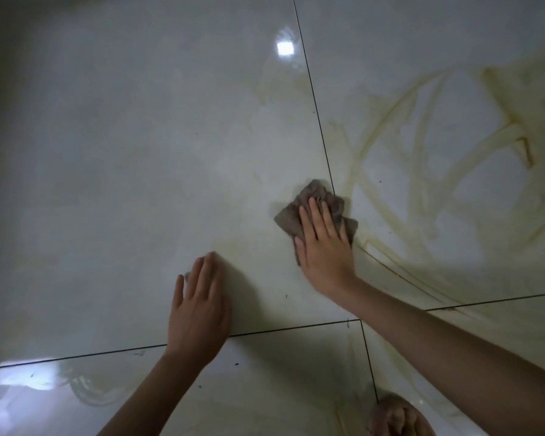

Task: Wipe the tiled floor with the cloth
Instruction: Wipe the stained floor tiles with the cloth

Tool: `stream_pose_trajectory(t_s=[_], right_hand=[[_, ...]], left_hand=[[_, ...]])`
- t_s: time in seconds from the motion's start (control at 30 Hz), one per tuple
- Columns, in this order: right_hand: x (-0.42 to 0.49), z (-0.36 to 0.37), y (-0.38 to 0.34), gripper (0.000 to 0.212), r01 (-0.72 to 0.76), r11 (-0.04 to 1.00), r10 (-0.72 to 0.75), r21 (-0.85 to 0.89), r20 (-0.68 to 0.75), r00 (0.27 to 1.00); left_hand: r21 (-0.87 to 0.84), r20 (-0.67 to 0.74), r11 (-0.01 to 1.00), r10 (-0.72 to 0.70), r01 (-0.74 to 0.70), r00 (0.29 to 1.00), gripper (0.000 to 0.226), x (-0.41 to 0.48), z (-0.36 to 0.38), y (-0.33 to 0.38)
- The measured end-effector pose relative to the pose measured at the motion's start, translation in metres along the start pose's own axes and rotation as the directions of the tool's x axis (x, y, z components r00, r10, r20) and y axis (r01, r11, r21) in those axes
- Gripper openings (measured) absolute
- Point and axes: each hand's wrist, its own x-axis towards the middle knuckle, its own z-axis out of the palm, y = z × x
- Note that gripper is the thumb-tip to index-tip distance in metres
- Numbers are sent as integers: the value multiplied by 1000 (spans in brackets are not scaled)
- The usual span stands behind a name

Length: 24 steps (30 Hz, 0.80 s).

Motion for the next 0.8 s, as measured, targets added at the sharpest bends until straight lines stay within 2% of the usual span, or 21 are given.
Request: stream_pose_trajectory(t_s=[0.1, 0.2, 0.27, 0.3, 0.33, 0.43, 0.5, 0.53, 0.6, 0.67, 0.73, 0.77, 0.8], right_hand=[[-70, 12, 11, 55, 309, 950, -308, -35, 26, 951], [-119, 11, 53, 51, 587, 808, -575, -42, 155, 803], [-103, -1, 79, 50, 666, 743, -641, -65, 218, 736], [-86, -8, 85, 50, 644, 760, -615, -85, 224, 756], [-66, -14, 88, 50, 577, 810, -552, -103, 194, 811], [-17, -20, 66, 52, 249, 965, -241, -85, 92, 966], [-13, -11, 31, 59, 69, 996, -64, -60, 80, 995], [-22, -3, 12, 61, 46, 997, -42, -64, 68, 997], [-51, 11, -20, 61, 169, 984, -167, -65, 31, 985], [-80, 19, -33, 59, 409, 912, -404, -47, 79, 911], [-75, 17, -19, 58, 655, 753, -642, -54, 158, 751], [-61, 14, -8, 57, 734, 674, -716, -83, 171, 677], [-43, 10, 1, 56, 771, 625, -748, -118, 191, 636]], left_hand=[[-18, -15, 1000, 8, -9, 1000, 70, 2, -6, -3], [3, -10, 999, 42, -42, 999, 63, 0, -11, -7], [14, 3, 999, 44, -44, 999, 63, 0, -11, -8], [20, 7, 999, 43, -44, 999, 64, 0, -11, -7], [23, 5, 999, 44, -44, 999, 66, 0, -10, -7], [22, 6, 999, 34, -35, 999, 68, -1, -8, -6], [15, 17, 999, 35, -35, 999, 66, 0, -6, -6], [7, 20, 999, 33, -33, 999, 65, 0, -5, -6], [-24, 10, 999, 25, -25, 1000, 61, 0, -6, -7], [-61, -3, 998, 30, -30, 1000, 54, 1, -6, -8], [-84, 6, 996, 34, -33, 999, 56, 2, -6, -10], [-94, -1, 995, 37, -37, 999, 57, 2, -5, -12], [-102, -19, 994, 42, -44, 999, 55, 1, -4, -14]])
